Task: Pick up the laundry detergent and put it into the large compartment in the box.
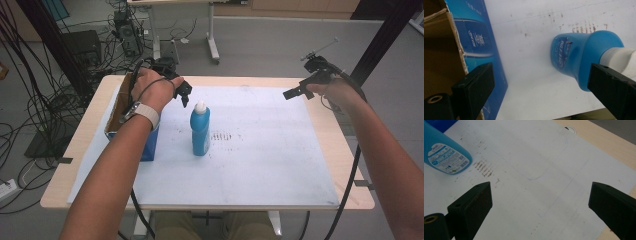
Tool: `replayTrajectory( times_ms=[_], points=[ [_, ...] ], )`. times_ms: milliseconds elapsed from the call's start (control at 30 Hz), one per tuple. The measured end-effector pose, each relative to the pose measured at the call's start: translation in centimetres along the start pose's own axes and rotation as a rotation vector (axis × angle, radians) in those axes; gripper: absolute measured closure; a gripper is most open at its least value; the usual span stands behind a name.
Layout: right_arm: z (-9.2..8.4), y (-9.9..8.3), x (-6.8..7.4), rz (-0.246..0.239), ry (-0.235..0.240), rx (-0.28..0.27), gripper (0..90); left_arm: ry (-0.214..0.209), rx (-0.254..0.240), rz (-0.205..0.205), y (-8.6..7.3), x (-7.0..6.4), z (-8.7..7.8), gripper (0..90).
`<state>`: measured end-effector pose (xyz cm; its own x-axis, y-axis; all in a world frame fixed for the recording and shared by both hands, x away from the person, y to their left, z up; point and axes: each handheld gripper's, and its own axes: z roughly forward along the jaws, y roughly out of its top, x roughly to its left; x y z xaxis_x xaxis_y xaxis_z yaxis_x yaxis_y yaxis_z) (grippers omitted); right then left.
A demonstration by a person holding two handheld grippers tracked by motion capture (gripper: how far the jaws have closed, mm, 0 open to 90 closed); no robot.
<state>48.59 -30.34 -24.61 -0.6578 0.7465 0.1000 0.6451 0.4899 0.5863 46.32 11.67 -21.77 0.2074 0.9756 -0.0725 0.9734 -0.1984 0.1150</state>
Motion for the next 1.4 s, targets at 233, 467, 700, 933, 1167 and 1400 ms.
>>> replayTrajectory(
  times_ms=[233, 467, 700, 933, 1167, 1400],
  points=[
    [-0.1, 0.1, 0.0, -0.004, 0.001, 0.004, 5.2, -0.001, -0.007, 0.002, -0.1, 0.1, -0.3, 7.9],
    [-0.2, 0.1, 0.1, -0.001, -0.001, -0.002, 5.2, 0.001, -0.014, 0.004, -0.4, 0.2, -0.6, 7.9],
    [-0.1, 0.2, 0.4, -0.007, 0.004, 0.002, 5.2, -0.003, -0.017, 0.008, -0.4, 0.0, -0.7, 7.9],
    [-0.1, 0.2, 0.4, -0.007, 0.004, 0.000, 5.2, -0.004, -0.019, 0.008, -0.4, -0.1, -0.7, 7.9],
    [-0.2, 0.0, 0.3, -0.003, 0.001, -0.001, 5.2, -0.001, -0.021, 0.009, -0.3, -0.1, -0.8, 8.0],
    [-0.3, -0.1, 0.2, 0.000, 0.001, 0.000, 5.2, -0.005, -0.032, 0.019, -0.3, -0.3, -1.6, 8.1]
  ],
)
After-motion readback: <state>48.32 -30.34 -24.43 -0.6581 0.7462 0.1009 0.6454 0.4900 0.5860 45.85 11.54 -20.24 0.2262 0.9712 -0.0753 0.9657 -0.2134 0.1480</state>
